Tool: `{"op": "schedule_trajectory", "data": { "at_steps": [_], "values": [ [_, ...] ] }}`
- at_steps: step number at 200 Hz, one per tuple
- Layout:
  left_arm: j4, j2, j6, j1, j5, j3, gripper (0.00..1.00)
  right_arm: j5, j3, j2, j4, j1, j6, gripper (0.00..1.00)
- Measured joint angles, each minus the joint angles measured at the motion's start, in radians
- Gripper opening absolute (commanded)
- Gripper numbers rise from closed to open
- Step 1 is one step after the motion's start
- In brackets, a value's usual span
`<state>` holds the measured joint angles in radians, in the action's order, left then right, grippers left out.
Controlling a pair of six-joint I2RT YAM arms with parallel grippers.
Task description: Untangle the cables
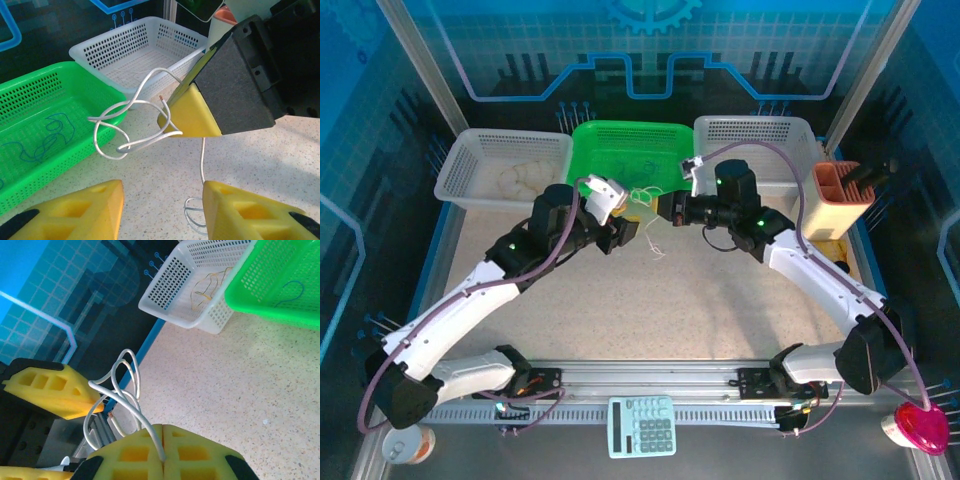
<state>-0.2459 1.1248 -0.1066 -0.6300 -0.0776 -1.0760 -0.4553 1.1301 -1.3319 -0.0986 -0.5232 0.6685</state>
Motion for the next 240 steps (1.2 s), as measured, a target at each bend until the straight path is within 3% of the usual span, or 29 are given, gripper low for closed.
{"op": "schedule_trajectory", "data": {
  "at_steps": [50, 101, 122, 147, 240],
  "values": [
    [0.000, 0.008, -0.002, -0.002, 0.003, 0.000, 0.45, 0.000, 0.005, 0.000, -0.006, -0.022, 0.000, 0.00],
    [0.006, 0.009, -0.005, -0.002, 0.003, 0.000, 0.35, 0.000, 0.006, -0.001, -0.006, -0.047, 0.000, 0.00],
    [0.009, 0.014, -0.008, -0.002, 0.003, 0.000, 0.22, 0.000, 0.006, -0.001, -0.006, -0.050, 0.000, 0.00],
    [0.011, 0.024, -0.007, -0.002, 0.003, 0.000, 0.00, 0.000, 0.007, -0.001, -0.006, -0.051, 0.000, 0.00],
    [0.077, -0.051, 0.064, 0.022, -0.045, 0.000, 0.00, 0.003, -0.044, 0.000, 0.011, 0.046, 0.012, 0.00]
  ]
}}
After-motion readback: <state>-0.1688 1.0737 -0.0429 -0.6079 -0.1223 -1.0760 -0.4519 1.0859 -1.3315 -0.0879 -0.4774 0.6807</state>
